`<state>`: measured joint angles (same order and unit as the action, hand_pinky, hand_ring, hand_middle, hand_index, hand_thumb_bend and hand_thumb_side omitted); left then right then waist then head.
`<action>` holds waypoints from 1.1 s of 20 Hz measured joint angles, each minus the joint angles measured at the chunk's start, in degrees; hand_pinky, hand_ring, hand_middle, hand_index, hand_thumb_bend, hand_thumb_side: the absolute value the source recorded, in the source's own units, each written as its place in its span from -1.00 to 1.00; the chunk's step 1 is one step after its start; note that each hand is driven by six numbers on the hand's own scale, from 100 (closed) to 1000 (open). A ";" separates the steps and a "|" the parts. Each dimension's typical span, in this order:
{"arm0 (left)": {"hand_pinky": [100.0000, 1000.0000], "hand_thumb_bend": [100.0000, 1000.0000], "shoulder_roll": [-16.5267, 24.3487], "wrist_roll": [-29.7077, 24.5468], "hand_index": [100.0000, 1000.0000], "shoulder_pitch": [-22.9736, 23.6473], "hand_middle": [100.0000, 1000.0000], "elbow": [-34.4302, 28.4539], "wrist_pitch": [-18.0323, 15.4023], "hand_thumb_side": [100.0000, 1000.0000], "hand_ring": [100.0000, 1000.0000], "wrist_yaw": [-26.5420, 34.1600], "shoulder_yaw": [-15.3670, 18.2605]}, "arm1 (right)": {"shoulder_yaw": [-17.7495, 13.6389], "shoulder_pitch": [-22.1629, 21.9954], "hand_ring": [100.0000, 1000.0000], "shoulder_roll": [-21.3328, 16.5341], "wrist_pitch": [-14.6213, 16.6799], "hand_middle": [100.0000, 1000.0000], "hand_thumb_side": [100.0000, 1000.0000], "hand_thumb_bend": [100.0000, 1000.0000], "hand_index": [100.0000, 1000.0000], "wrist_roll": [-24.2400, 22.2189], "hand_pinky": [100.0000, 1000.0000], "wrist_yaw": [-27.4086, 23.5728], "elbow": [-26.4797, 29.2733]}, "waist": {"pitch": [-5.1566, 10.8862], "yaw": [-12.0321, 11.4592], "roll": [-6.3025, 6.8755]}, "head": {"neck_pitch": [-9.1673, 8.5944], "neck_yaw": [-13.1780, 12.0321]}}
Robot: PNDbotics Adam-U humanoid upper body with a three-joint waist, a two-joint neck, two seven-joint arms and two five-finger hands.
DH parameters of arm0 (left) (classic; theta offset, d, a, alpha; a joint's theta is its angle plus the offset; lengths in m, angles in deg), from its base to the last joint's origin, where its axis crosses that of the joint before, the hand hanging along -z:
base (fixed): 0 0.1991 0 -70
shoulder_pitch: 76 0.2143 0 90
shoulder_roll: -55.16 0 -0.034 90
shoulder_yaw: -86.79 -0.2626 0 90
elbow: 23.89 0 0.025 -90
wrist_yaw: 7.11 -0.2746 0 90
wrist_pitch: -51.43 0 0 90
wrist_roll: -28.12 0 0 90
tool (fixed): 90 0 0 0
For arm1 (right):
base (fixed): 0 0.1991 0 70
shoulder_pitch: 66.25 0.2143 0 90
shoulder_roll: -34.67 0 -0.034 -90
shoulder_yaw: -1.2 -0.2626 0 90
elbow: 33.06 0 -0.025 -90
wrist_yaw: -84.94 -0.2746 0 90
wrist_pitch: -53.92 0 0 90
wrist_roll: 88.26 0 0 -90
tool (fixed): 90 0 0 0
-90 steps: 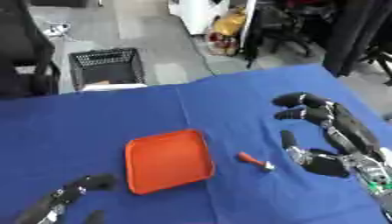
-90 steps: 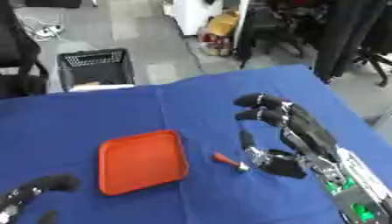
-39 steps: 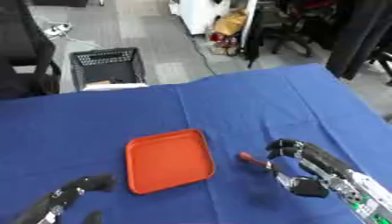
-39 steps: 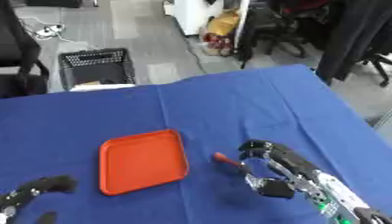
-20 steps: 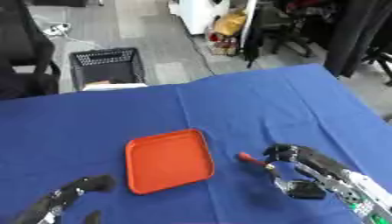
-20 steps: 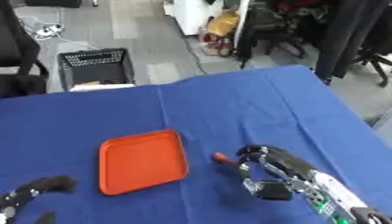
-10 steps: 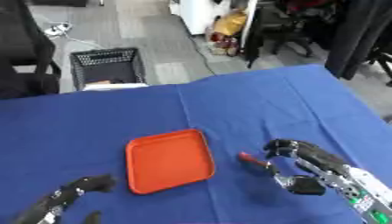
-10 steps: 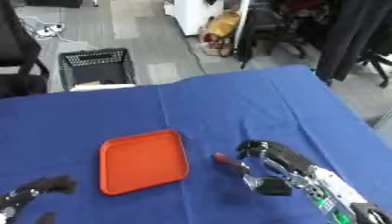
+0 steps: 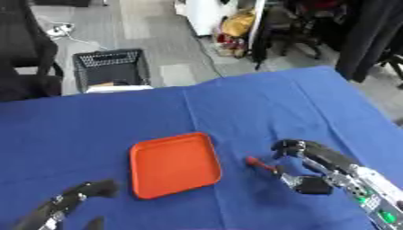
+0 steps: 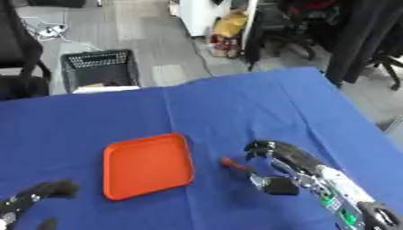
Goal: Pick up objects on the table and place them in the box.
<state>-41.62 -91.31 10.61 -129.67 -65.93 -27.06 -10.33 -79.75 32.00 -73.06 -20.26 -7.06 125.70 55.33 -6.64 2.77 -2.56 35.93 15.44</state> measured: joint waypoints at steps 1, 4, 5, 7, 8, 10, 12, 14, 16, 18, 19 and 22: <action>0.80 -1.00 -0.05 -0.01 1.00 0.00 0.69 0.00 0.00 0.34 0.55 0.00 0.00 | 0.19 0.14 0.56 0.00 0.08 0.58 0.44 -1.00 0.43 -0.08 0.40 0.11 -0.45 | 0.00 -0.02 0.00 | 0.00 0.00; 0.80 -1.00 -0.23 -0.03 1.00 0.00 0.69 0.00 -0.03 0.34 0.55 0.00 -0.01 | 0.70 0.82 0.56 0.00 0.36 0.58 0.41 -1.00 0.43 -0.36 0.40 0.49 -1.95 | 0.00 -0.09 0.00 | 0.00 0.01; 0.80 -1.00 -0.25 -0.06 1.00 0.00 0.69 0.00 -0.05 0.34 0.55 0.00 -0.01 | 0.90 1.01 0.56 0.00 0.48 0.58 0.49 -1.00 0.43 -0.48 0.40 0.62 -2.42 | 0.00 -0.11 0.00 | 0.00 0.02; 0.80 -1.00 -0.25 -0.08 1.00 -0.01 0.69 0.00 -0.07 0.34 0.55 0.00 -0.02 | 1.27 1.30 0.56 0.00 0.73 0.58 0.51 -1.00 0.43 -0.73 0.40 0.94 -3.60 | -0.01 -0.16 0.01 | 0.00 0.03; 0.80 -1.00 -0.25 -0.09 1.00 -0.01 0.69 0.00 -0.08 0.34 0.55 0.00 -0.02 | 1.40 1.50 0.57 0.00 0.85 0.58 0.53 -1.00 0.42 -0.85 0.40 1.13 -4.19 | -0.01 -0.17 0.01 | 0.00 0.04; 0.80 -1.00 -0.25 -0.11 1.00 -0.01 0.69 0.00 -0.09 0.34 0.55 0.00 -0.02 | 1.71 1.80 0.57 0.01 1.11 0.59 0.58 -1.00 0.40 -1.12 0.41 1.52 -5.34 | -0.01 -0.19 0.01 | 0.00 0.05; 0.80 -1.00 -0.25 -0.13 1.00 -0.01 0.69 0.00 -0.10 0.34 0.55 0.00 -0.02 | 2.00 2.13 0.57 0.02 1.32 0.59 0.60 -1.00 0.39 -1.48 0.41 1.93 -6.36 | -0.01 -0.26 0.01 | 0.00 0.05; 0.80 -1.00 -0.25 -0.14 1.00 -0.01 0.69 0.00 -0.12 0.34 0.55 0.00 -0.03 | 2.14 2.55 0.58 0.03 1.52 0.59 0.60 -1.00 0.39 -1.79 0.41 2.28 -7.15 | -0.01 -0.28 0.01 | 0.00 0.06; 0.80 -1.00 -0.25 -0.15 1.00 -0.01 0.69 0.00 -0.12 0.34 0.55 0.00 -0.03 | 2.24 2.78 0.58 0.03 1.69 0.59 0.61 -1.00 0.39 -1.96 0.41 2.60 -7.58 | -0.01 -0.29 -0.01 | 0.00 0.06; 0.80 -1.00 -0.25 -0.16 1.00 -0.01 0.69 0.00 -0.13 0.34 0.55 0.00 -0.04 | 2.30 2.99 0.58 0.03 1.78 0.59 0.62 -1.00 0.39 -2.03 0.41 2.77 -7.83 | -0.01 -0.29 -0.01 | 0.00 0.06; 0.80 -1.00 -0.25 -0.18 1.00 -0.01 0.69 0.00 -0.16 0.34 0.55 0.00 -0.04 | 2.31 2.99 0.58 0.03 1.85 0.59 0.63 -1.00 0.40 -2.08 0.41 2.86 -7.87 | -0.01 -0.29 -0.02 | 0.00 0.06; 0.80 -1.00 -0.25 -0.20 1.00 -0.01 0.69 0.00 -0.17 0.34 0.55 0.00 -0.05 | 2.34 2.94 0.58 0.02 2.05 0.60 0.64 -1.00 0.40 -2.12 0.41 3.14 -7.92 | -0.01 -0.29 -0.04 | 0.00 0.06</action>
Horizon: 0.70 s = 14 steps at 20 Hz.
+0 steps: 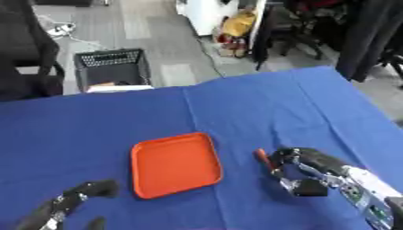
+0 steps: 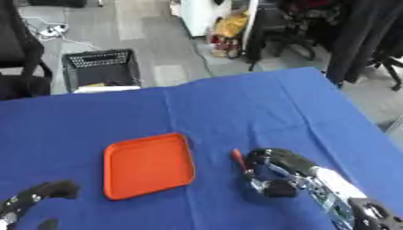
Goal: Pick up objects on the table and place them in the box.
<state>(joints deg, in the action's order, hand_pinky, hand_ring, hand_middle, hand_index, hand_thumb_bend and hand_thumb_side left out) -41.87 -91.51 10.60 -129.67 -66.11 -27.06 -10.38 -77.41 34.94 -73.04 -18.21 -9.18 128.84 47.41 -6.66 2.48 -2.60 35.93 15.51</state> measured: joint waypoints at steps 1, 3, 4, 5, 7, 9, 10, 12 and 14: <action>0.80 -1.00 0.00 0.00 1.00 0.00 0.69 0.00 0.00 0.34 0.55 0.00 -0.01 | 0.01 -0.07 0.58 -0.01 0.05 0.60 0.64 -1.00 0.40 0.03 0.41 0.05 0.06 | 0.00 0.00 0.00 | 0.00 0.00; 0.80 -1.00 0.00 0.00 1.00 0.00 0.69 0.00 0.00 0.34 0.55 0.00 -0.10 | 0.03 -0.48 0.58 -0.02 0.07 0.60 0.64 -1.00 0.40 0.04 0.41 0.21 0.25 | 0.00 -0.01 0.00 | 0.00 0.00; 0.80 -1.00 0.00 0.00 1.00 0.00 0.69 0.00 0.00 0.34 0.55 0.00 -0.12 | 0.03 -0.54 0.58 -0.03 0.07 0.60 0.64 -1.00 0.40 0.04 0.41 0.30 0.39 | 0.00 -0.01 0.00 | 0.00 0.00; 0.80 -1.00 0.00 0.00 1.00 0.00 0.69 0.00 0.00 0.34 0.55 0.00 -0.14 | 0.04 -0.67 0.58 -0.04 0.07 0.60 0.65 -1.00 0.40 0.04 0.41 0.42 0.52 | 0.00 -0.01 0.00 | 0.00 0.00; 0.80 -1.00 0.00 0.00 1.00 0.00 0.69 0.00 0.00 0.34 0.55 0.00 -0.17 | 0.08 -0.97 0.59 -0.08 0.04 0.61 0.68 -1.00 0.42 0.02 0.41 0.56 0.83 | 0.00 -0.02 -0.01 | 0.00 0.00; 0.80 -1.00 0.00 0.00 1.00 0.00 0.69 0.00 0.00 0.34 0.55 0.00 -0.24 | 0.21 -0.98 0.60 -0.23 -0.04 0.61 0.68 -1.00 0.43 -0.09 0.41 0.88 1.07 | 0.00 -0.03 -0.01 | 0.00 0.01; 0.80 -1.00 0.00 0.00 1.00 0.00 0.69 0.00 0.00 0.34 0.55 0.00 -0.25 | 0.31 -0.98 0.60 -0.29 -0.09 0.61 0.69 -1.00 0.45 -0.23 0.42 1.06 1.23 | 0.00 -0.03 -0.01 | 0.00 0.01; 0.80 -1.00 0.00 0.00 1.00 0.00 0.69 0.00 0.00 0.34 0.55 0.00 -0.25 | 0.33 -0.98 0.61 -0.33 -0.18 0.62 0.70 -1.00 0.46 -0.54 0.42 1.59 1.48 | 0.00 -0.03 -0.01 | 0.00 0.01; 0.80 -1.00 0.00 -0.01 1.00 0.00 0.69 0.00 0.00 0.34 0.55 0.00 -0.26 | 0.33 -0.98 0.62 -0.34 -0.33 0.62 0.71 -1.00 0.48 -0.87 0.43 2.13 1.61 | 0.00 -0.03 -0.01 | 0.00 0.01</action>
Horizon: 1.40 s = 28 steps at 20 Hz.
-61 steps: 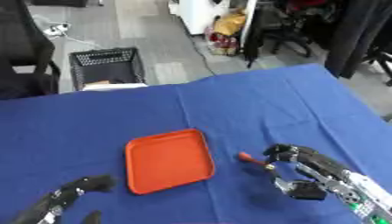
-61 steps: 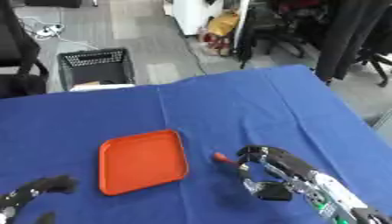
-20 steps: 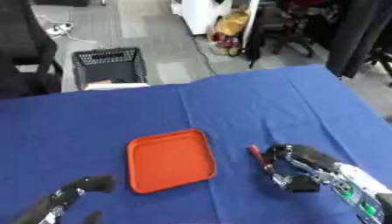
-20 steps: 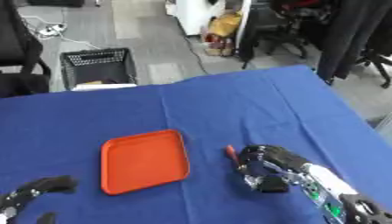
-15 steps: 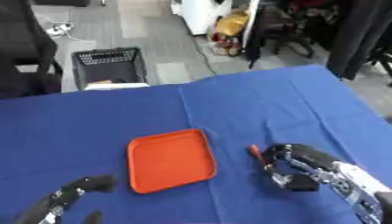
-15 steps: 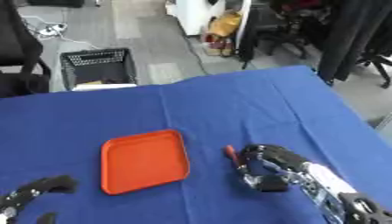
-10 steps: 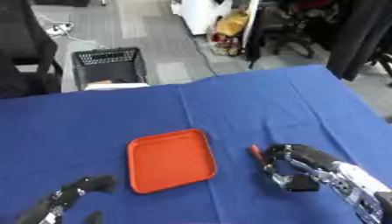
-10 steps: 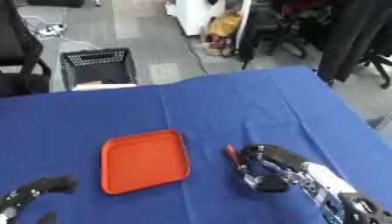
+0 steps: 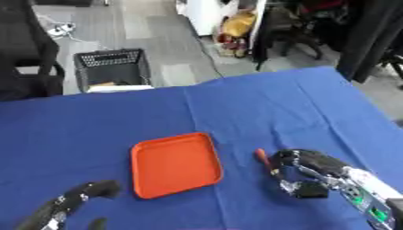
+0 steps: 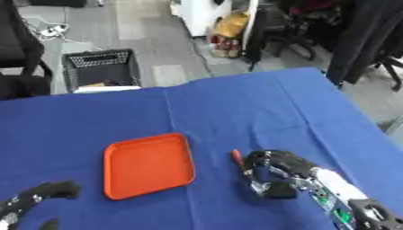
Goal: Pick up objects on the table and place them in the box.
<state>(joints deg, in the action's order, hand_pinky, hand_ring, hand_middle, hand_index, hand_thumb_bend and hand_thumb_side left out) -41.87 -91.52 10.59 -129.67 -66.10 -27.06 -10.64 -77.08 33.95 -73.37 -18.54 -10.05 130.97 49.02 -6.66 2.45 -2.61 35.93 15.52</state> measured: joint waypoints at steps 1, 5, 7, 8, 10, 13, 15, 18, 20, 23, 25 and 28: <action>0.80 -1.00 0.00 0.00 1.00 0.00 0.69 0.00 0.00 0.34 0.55 0.00 0.00 | 0.01 -0.01 0.62 0.00 -0.11 0.62 0.70 -1.00 0.48 -0.14 0.43 0.27 0.03 | 0.00 0.00 0.00 | 0.00 0.00; 0.80 -1.00 0.00 0.00 1.00 0.00 0.69 0.00 0.00 0.34 0.55 0.00 0.00 | 0.01 -0.01 0.62 0.00 -0.28 0.63 0.71 -1.00 0.50 -0.70 0.43 0.89 0.30 | 0.00 0.00 -0.01 | 0.00 0.02; 0.80 -1.00 0.00 0.00 1.00 0.00 0.69 0.00 0.00 0.35 0.55 0.00 0.00 | 0.01 -0.01 0.63 0.00 -0.42 0.64 0.72 -1.00 0.51 -0.84 0.44 1.06 0.32 | 0.00 -0.01 -0.01 | 0.00 0.28; 0.80 -1.00 0.00 0.00 1.00 0.00 0.69 0.00 0.00 0.35 0.55 0.00 0.00 | 0.01 -0.01 0.64 0.00 -0.47 0.64 0.72 -1.00 0.51 -0.89 0.44 1.22 0.32 | 0.00 -0.02 -0.02 | 0.00 0.40; 0.80 -1.00 0.00 0.00 1.00 -0.01 0.69 0.00 0.00 0.35 0.55 0.00 0.00 | 0.02 -0.01 0.65 0.00 -0.67 0.65 0.72 -1.00 0.52 -1.13 0.45 1.69 0.36 | 0.00 -0.03 -0.04 | 0.00 0.41; 0.80 -1.00 0.00 -0.01 1.00 -0.01 0.69 0.00 0.01 0.35 0.55 0.00 0.00 | 0.03 -0.01 0.65 0.00 -1.00 0.65 0.74 -1.00 0.52 -1.54 0.45 2.66 0.58 | 0.00 -0.06 -0.09 | 0.00 0.41; 0.80 -1.00 0.00 -0.01 1.00 -0.02 0.69 0.00 0.01 0.35 0.55 0.00 0.00 | 0.04 -0.01 0.66 0.00 -1.21 0.65 0.69 -1.00 0.52 -1.83 0.45 3.23 0.67 | 0.00 -0.08 -0.10 | 0.00 0.41; 0.80 -1.00 0.00 -0.02 1.00 -0.02 0.69 0.00 0.02 0.35 0.55 0.00 0.00 | 0.04 0.00 0.66 0.00 -1.54 0.65 0.64 -1.00 0.52 -2.14 0.45 3.99 0.74 | 0.00 -0.14 -0.17 | 0.00 0.41; 0.80 -1.00 0.00 -0.09 1.00 -0.02 0.69 0.00 0.08 0.35 0.55 0.00 0.00 | 0.04 0.00 0.66 0.00 -1.77 0.66 0.61 -1.00 0.52 -2.27 0.45 4.52 0.88 | 0.00 -0.15 -0.17 | 0.00 0.41; 0.80 -1.00 0.00 -0.14 1.00 -0.02 0.69 0.00 0.12 0.35 0.55 0.00 -0.01 | 0.07 0.02 0.68 0.00 -2.19 0.66 0.45 -0.93 0.50 -2.52 0.45 5.92 1.28 | 0.00 -0.17 -0.17 | 0.00 0.41; 0.80 -1.00 0.00 -0.20 1.00 -0.02 0.69 0.00 0.17 0.35 0.55 0.00 -0.01 | 0.11 0.04 0.68 -0.04 -2.65 0.66 0.34 -0.88 0.47 -2.50 0.45 7.75 1.82 | 0.00 -0.17 -0.17 | 0.00 0.41; 0.80 -1.00 0.00 -0.21 1.00 -0.03 0.69 0.00 0.17 0.35 0.55 0.00 -0.01 | 0.19 0.04 0.67 -0.12 -3.48 0.64 0.10 -0.82 0.41 -2.16 0.43 10.98 2.86 | -0.06 -0.26 -0.17 | 0.00 0.41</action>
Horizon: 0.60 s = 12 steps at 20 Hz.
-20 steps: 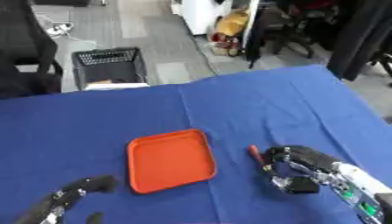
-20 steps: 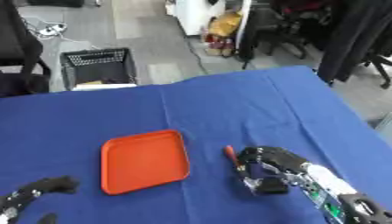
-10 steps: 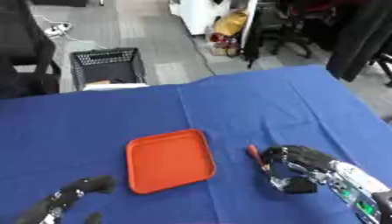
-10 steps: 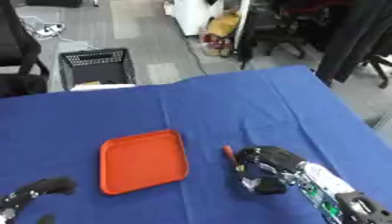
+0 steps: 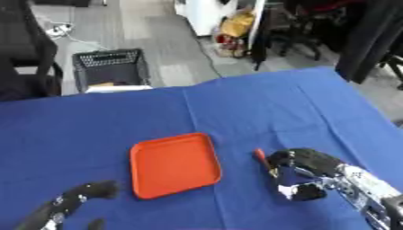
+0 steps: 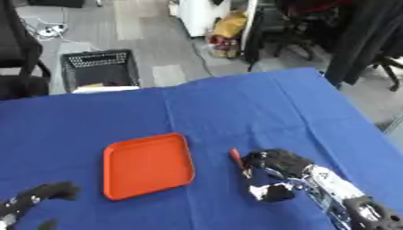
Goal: Pick up objects on the table and place them in the box.
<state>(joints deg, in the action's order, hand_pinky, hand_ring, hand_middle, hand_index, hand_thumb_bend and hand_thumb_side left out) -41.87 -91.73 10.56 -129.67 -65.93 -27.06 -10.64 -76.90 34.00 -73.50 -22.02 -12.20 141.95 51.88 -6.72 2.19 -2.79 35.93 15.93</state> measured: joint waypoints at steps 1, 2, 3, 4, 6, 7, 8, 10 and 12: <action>0.80 -1.00 0.00 0.00 1.00 0.00 0.69 0.00 0.00 0.36 0.55 0.00 0.00 | 0.01 0.00 0.66 0.00 -0.37 0.63 -0.06 -0.79 0.36 0.20 0.42 0.94 0.35 | -0.04 -0.04 0.00 | 0.00 0.00; 0.80 -1.00 0.00 0.00 1.00 0.00 0.69 0.00 0.00 0.36 0.55 0.00 0.00 | 0.02 0.00 0.65 0.00 -0.82 0.61 -0.20 -0.76 0.32 0.48 0.40 1.75 0.68 | -0.07 -0.05 0.00 | 0.00 0.00; 0.80 -1.00 0.00 0.00 1.00 0.00 0.69 0.00 0.00 0.36 0.55 0.00 0.00 | 0.02 0.00 0.64 0.00 -1.38 0.59 -0.32 -0.73 0.29 0.85 0.39 2.48 0.99 | -0.07 -0.06 0.00 | 0.00 0.00; 0.80 -1.00 0.00 0.00 1.00 -0.01 0.69 0.00 0.00 0.36 0.55 0.00 0.00 | 0.02 -0.02 0.62 0.00 -2.00 0.57 -0.47 -0.69 0.24 1.31 0.38 3.10 1.30 | -0.08 -0.05 0.00 | 0.00 0.00; 0.80 -1.00 0.00 0.00 1.00 -0.01 0.69 0.01 0.00 0.36 0.55 0.00 0.00 | 0.02 -0.04 0.58 0.00 -3.27 0.53 -0.60 -0.67 0.14 2.37 0.34 4.20 1.87 | -0.09 -0.05 0.00 | 0.00 0.00; 0.80 -1.00 0.00 0.00 1.00 -0.01 0.69 0.01 0.00 0.36 0.55 0.00 0.00 | 0.00 -0.05 0.55 0.00 -3.93 0.49 -0.64 -0.68 0.08 3.02 0.31 4.69 2.15 | -0.09 -0.05 0.00 | 0.00 0.00; 0.80 -1.00 0.00 0.00 1.00 -0.02 0.69 0.01 0.00 0.36 0.55 0.00 0.00 | -0.05 -0.08 0.53 0.00 -4.65 0.47 -0.67 -0.68 0.04 3.76 0.30 5.13 2.39 | -0.10 -0.05 -0.01 | 0.00 0.00; 0.80 -1.00 0.00 0.00 1.00 -0.02 0.69 0.01 0.00 0.36 0.55 0.00 0.00 | -0.21 -0.49 0.48 -0.01 -6.02 0.40 -0.76 -0.72 -0.07 5.54 0.25 5.72 2.75 | -0.21 -0.03 0.01 | 0.00 0.00; 0.80 -1.00 0.00 0.00 1.00 -0.02 0.69 0.01 0.00 0.37 0.55 0.00 0.00 | -0.26 -0.61 0.44 -0.01 -7.14 0.34 -0.83 -0.74 -0.15 7.56 0.22 5.99 3.09 | -0.21 0.02 0.01 | 0.00 0.00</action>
<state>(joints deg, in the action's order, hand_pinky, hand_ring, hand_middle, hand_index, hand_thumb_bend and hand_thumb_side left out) -41.87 -91.73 10.55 -129.66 -65.93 -27.06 -10.64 -77.15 33.39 -73.51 -29.17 -4.64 147.94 54.97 -6.93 2.20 -2.77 35.93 15.93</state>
